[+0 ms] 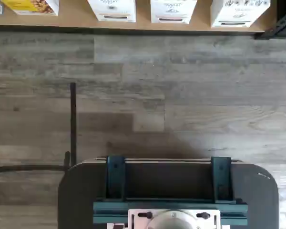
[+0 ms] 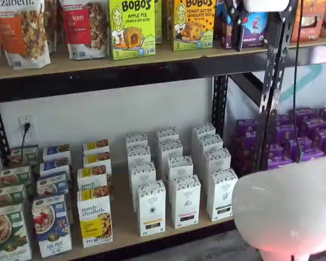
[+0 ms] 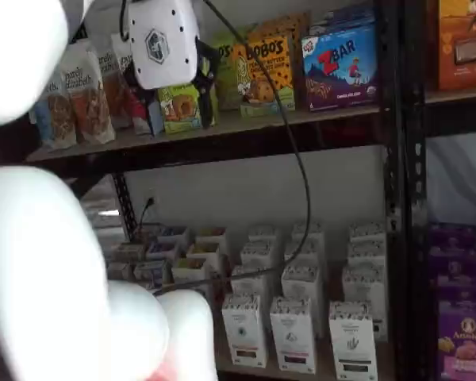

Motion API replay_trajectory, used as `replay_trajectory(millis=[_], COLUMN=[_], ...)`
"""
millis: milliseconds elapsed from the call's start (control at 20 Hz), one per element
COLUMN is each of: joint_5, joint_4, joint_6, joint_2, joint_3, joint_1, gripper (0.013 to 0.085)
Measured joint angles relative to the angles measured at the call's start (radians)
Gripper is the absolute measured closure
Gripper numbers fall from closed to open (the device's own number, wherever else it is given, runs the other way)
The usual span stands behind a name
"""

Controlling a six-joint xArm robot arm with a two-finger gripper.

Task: Pick up the white box with a green strip in the middle, on the bottom shelf, the sixth box from the left

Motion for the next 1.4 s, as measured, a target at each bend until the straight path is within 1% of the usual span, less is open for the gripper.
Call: replay_trajectory(millis=[50,100,150,200,250,350,550,700,800,950,1100,1250,1400], joint_5=[-0.002,-0.011,-0.017,-0.018,-0.018,-0.03,-0.112,-0.173,-0.219,-0.338,-0.489,-0.648,-0.784], joint_4=[-0.022,-0.074,-0.103,-0.122,-0.128,-0.129,-0.093,-0.117,-0.121,-0.087,-0.063,-0.08,-0.092], joint_6=[0.01,0.034,0.046,0.054,0.057,0.058,0.037,0.04,0.035,0.002,-0.027,-0.034,-0.048], joint_2=[-0.002,-0.007,-0.01,-0.01,-0.009,-0.012,-0.039,-0.05,-0.057,-0.078,-0.092,-0.086,-0.072], joint_3=[0.002,0.007,0.01,0.012,0.015,0.031,0.101,0.163,0.21,0.322,0.461,0.593,0.685], joint_1=[0.018,0.069,0.091,0.105,0.109,0.107,0.067,0.072,0.063,0.016,-0.021,-0.037,-0.061], gripper=[0.013,0.013,0.013,0.013,0.013,0.013,0.013,0.013,0.013,0.013,0.013,0.013,0.013])
